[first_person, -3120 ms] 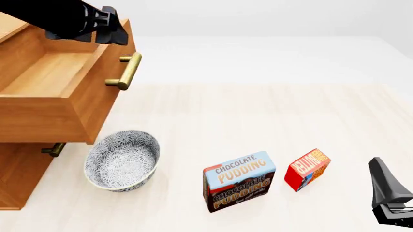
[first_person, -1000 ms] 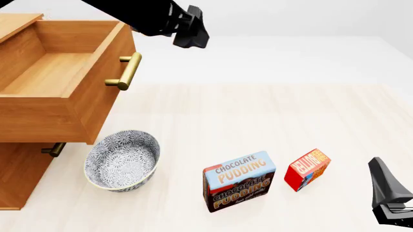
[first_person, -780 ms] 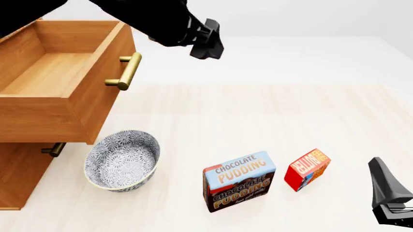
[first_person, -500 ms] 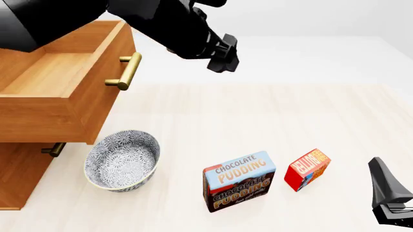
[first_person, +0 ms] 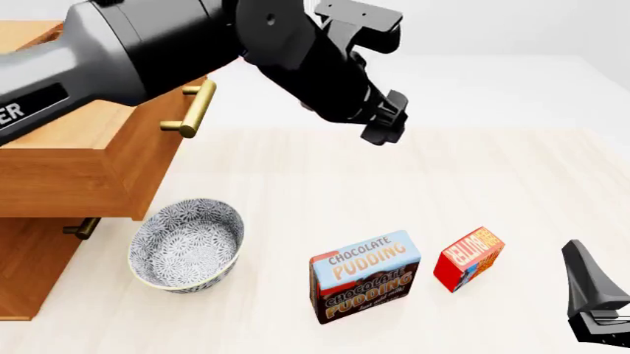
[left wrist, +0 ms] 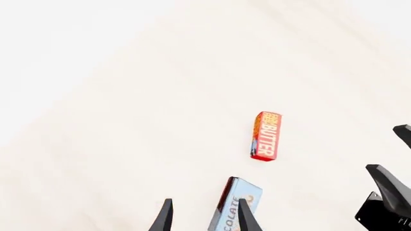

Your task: Put the butter at the back in the top drawer of the cabinet and close it.

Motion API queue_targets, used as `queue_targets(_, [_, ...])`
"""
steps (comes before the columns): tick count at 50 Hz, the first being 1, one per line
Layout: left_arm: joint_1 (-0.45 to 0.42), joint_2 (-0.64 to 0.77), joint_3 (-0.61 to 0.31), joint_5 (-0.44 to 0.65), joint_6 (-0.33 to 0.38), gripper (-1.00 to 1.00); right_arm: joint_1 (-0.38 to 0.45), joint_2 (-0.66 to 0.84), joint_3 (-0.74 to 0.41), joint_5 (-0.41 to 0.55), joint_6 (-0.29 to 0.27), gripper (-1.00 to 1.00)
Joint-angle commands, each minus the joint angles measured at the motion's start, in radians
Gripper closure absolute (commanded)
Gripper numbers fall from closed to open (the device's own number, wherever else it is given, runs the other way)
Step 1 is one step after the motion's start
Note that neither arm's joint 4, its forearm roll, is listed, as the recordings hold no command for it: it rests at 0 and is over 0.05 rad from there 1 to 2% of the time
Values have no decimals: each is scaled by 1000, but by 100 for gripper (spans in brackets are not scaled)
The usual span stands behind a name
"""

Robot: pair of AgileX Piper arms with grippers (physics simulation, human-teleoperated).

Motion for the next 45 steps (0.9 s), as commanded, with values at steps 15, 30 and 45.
queue_targets(15, [-93,128,-62,-7,-32,-100,0,0,0,0,0,-100])
queue_targets(30, [-119,205,-108,-5,-47,-100,0,0,0,0,0,-100])
queue_targets(45, [-149,286,-155,-10,-70,-100,0,0,0,0,0,-100])
